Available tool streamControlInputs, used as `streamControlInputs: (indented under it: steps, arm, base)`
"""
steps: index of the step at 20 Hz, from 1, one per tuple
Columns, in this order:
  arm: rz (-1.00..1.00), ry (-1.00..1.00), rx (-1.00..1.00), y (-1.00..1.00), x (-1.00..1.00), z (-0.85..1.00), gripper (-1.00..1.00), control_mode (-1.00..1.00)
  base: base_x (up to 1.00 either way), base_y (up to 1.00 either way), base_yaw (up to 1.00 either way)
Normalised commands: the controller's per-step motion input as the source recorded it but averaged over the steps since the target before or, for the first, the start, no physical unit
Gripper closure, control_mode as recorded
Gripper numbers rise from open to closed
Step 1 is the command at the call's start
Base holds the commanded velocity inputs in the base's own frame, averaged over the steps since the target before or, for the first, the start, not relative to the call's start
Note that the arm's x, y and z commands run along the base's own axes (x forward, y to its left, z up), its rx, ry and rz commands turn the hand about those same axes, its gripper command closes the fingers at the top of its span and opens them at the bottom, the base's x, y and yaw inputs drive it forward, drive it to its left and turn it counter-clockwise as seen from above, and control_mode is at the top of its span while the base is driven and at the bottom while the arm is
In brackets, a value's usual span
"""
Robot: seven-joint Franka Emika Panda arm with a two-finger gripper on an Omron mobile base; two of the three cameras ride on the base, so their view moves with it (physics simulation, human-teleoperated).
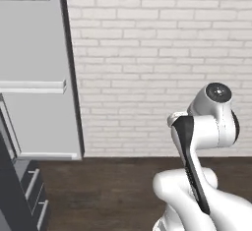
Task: Place one lime and one fish in each tupperware on the nearby counter, to pack two identical lunches.
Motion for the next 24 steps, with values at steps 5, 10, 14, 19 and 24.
streamControlInputs:
  steps: [5, 10, 14, 19, 24]
  arm:
    - [0.00, 0.00, 0.00, 0.00, 0.00, 0.00, -1.00, 1.00]
    - [0.00, 0.00, 0.00, 0.00, 0.00, 0.00, -1.00, 1.00]
    - [0.00, 0.00, 0.00, 0.00, 0.00, 0.00, -1.00, 1.00]
    - [0.00, 0.00, 0.00, 0.00, 0.00, 0.00, -1.00, 1.00]
    - [0.00, 0.00, 0.00, 0.00, 0.00, 0.00, -1.00, 1.00]
  base:
    - [1.00, -0.26, 0.31]
    - [0.68, 0.00, 0.75]
    - [0.46, 0.00, 0.83]
    - [0.09, 0.00, 0.91]
    - [0.00, 0.00, 0.88]
